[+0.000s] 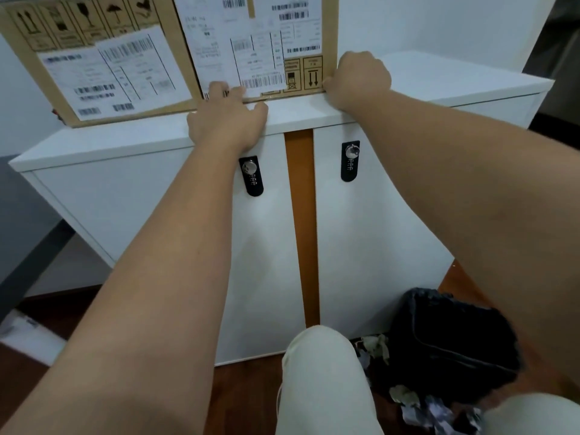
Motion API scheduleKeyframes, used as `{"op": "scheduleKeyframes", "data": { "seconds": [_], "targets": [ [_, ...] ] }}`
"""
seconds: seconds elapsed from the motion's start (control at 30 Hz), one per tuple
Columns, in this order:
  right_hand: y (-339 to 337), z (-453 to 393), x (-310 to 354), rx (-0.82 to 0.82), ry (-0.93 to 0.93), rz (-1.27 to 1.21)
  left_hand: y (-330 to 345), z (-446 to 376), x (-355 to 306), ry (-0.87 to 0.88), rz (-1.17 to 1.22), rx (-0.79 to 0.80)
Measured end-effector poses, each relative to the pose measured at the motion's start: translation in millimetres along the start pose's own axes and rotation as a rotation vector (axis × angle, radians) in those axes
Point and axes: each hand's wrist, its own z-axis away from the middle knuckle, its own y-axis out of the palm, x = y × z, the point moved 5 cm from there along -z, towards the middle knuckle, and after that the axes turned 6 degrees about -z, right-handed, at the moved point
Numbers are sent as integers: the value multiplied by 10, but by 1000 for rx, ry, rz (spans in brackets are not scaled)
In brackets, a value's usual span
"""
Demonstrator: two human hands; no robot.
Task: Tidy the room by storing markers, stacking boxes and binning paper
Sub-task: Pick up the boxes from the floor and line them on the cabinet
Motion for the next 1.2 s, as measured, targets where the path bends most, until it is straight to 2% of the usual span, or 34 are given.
{"op": "scheduleKeyframes", "data": {
  "seconds": [0.1, 0.2, 0.37, 0.43, 0.53, 0.77, 0.83, 1.03, 1.2],
  "targets": [
    [-4, 107, 37, 12, -6, -38, -19, 6, 15, 5, -10, 8],
    [-45, 320, 13, 26, -98, -88, -31, 39, 46, 10, -10, -14],
    [-131, 766, -321, -44, -255, -43, 30, 386, -172, 57, 126, -309],
    [-166, 919, -487, 11, -279, -87, 148, 654, -403, 127, 214, -349],
    [-231, 1193, -747, 127, -261, -74, 399, 1042, -738, 208, 290, -296],
    [-340, 2058, -2023, 559, 139, -86, 888, 1826, -1373, 371, 335, 31],
    [-478, 2414, -2459, 637, 279, -81, 985, 2068, -1507, 418, 310, 128],
    [-956, 3603, -3607, 707, 657, -198, 1156, 2852, -1887, 511, 261, 353],
    [-1359, 4459, -4195, 632, 844, -299, 1231, 3527, -2332, 599, 238, 442]
  ]
}}
